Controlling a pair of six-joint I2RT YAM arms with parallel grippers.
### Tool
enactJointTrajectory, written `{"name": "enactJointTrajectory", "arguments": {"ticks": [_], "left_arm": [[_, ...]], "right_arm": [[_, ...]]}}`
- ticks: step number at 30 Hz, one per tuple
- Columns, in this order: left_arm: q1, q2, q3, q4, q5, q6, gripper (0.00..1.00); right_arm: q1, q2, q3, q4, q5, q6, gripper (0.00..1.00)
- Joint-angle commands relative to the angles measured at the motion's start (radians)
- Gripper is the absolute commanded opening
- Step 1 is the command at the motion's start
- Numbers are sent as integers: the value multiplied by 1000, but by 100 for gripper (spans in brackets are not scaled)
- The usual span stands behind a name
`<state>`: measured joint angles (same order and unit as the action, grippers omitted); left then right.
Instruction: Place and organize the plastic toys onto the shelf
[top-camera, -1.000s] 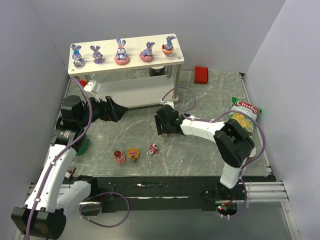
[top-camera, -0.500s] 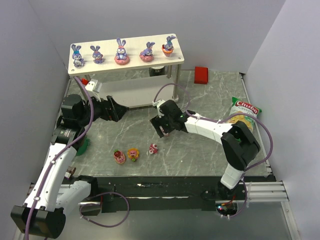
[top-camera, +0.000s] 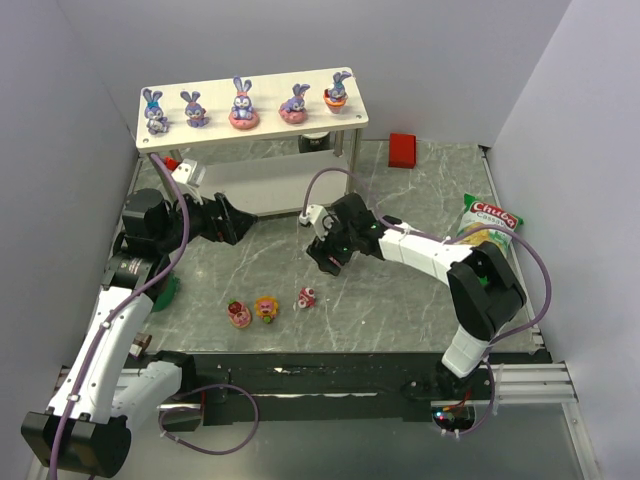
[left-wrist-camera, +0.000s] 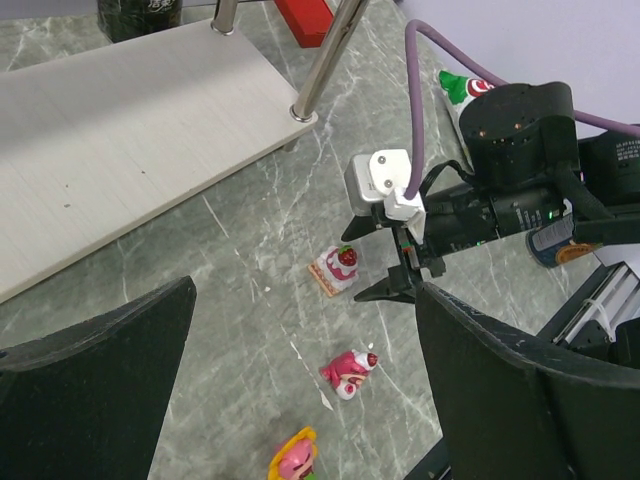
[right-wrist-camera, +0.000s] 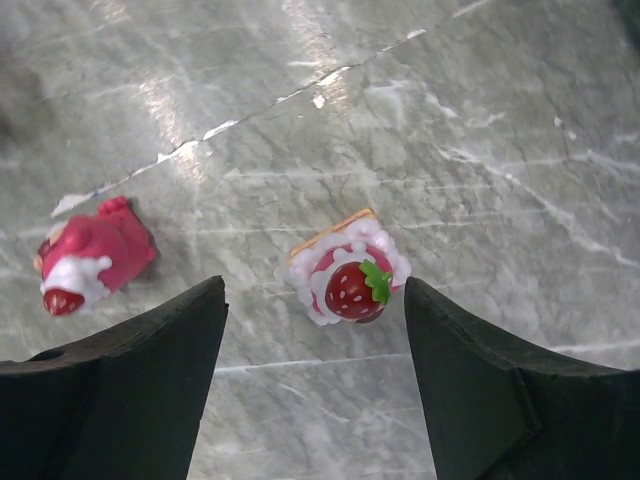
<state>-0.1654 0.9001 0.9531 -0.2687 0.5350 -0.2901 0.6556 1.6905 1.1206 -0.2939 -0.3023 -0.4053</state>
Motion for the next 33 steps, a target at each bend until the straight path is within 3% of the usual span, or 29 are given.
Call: {"name": "enactJointTrajectory", "arguments": {"ticks": [1,7,18,26,31,33], "left_arm": [[-5,-7,36,10,16,25,97],[-5,0,36,3,22,32,96],[-5,3,44,-7,29,45,96],[-5,-3,39,-6,19,49,97],[-6,-7,33,-3,13,45,96],[-5,-7,32,-1,13,43,96]], "right_arm": [[-34,14,54,-27,-90,-104,75],[-51,75,100,-53,-127,-138,61],[-48,143,179,-116,-106,-101,49],[-47,138,153,-143,-64,58,30],[-43,143,153,-133,106,267,11],[-31,140,159,-136,220,383,10]]}}
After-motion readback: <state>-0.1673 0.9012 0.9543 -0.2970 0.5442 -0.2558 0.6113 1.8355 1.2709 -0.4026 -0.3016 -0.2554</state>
